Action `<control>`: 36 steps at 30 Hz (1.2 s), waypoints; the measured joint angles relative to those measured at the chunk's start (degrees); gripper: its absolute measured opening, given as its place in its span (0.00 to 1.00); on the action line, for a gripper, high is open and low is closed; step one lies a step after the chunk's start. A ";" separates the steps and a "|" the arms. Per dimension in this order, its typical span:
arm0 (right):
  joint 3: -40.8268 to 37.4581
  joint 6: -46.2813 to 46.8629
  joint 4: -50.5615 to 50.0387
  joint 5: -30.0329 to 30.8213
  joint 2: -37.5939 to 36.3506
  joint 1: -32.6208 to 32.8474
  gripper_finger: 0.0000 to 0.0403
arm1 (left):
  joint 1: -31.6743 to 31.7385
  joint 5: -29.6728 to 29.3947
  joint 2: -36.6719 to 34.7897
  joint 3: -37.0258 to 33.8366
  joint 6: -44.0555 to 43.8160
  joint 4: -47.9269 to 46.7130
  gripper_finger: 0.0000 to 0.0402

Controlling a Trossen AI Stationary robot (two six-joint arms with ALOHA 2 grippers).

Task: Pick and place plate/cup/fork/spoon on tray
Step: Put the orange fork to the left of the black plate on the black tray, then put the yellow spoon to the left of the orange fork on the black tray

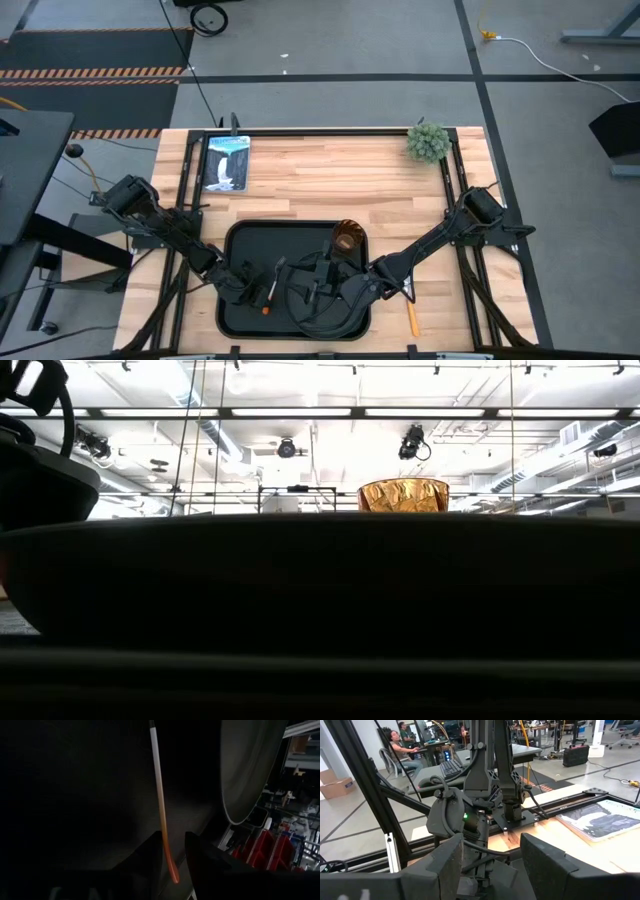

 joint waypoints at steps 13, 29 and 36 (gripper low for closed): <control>0.00 0.02 0.02 -0.49 0.00 0.02 0.50 | 4.21 6.31 -0.04 0.09 5.40 -2.57 0.23; 0.00 -0.17 0.82 -0.52 0.00 0.08 0.50 | 5.76 8.60 -1.40 -0.15 14.18 -3.65 0.23; 0.00 -4.34 -1.96 -0.62 -0.19 1.64 0.50 | 8.14 9.81 -9.53 -0.29 30.12 -9.60 0.23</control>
